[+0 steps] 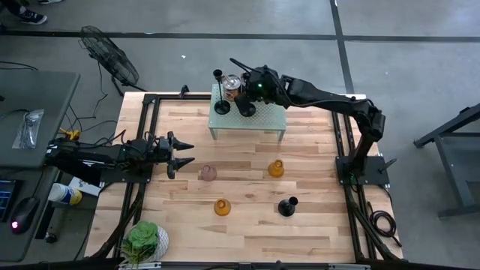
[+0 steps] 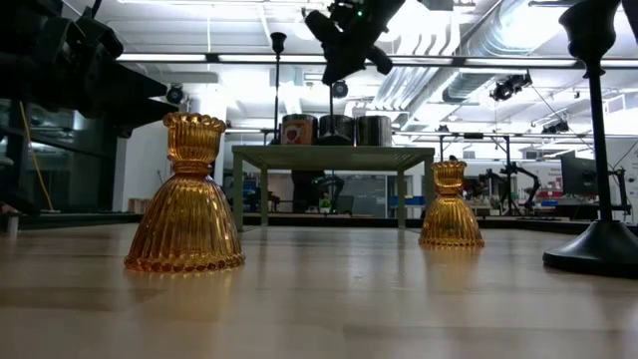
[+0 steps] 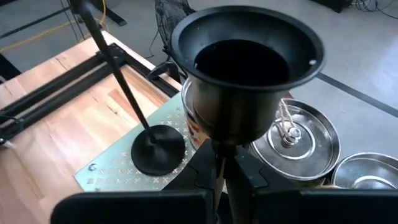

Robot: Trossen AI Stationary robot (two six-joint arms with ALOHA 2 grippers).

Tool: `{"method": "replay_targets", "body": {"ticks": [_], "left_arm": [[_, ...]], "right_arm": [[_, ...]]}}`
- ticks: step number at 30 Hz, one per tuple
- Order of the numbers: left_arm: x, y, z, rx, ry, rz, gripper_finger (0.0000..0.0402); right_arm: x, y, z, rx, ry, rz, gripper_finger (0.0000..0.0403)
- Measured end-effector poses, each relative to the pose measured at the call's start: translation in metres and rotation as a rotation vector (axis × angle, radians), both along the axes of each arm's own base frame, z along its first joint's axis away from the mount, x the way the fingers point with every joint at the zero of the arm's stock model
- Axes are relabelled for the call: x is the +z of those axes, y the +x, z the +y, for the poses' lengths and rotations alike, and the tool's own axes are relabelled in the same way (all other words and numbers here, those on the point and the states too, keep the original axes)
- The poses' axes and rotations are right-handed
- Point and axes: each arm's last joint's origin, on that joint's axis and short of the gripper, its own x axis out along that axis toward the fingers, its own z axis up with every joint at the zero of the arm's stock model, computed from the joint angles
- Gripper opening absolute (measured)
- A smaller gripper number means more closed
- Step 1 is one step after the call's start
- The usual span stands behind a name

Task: Pick & Place candle stick holders
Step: Put the top black candle holder on the shelf

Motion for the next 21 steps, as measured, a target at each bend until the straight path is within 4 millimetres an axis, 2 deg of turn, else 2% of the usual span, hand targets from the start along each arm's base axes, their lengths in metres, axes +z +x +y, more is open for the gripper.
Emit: {"method": "replay_targets", "body": {"ticks": [21], "left_arm": [[0.0,0.0,0.0,0.0,0.0,0.0,0.0253]], "right_arm": [[-0.0044,0.0005,-0.0082,-0.029,-0.028,0.027,0.0004]]}}
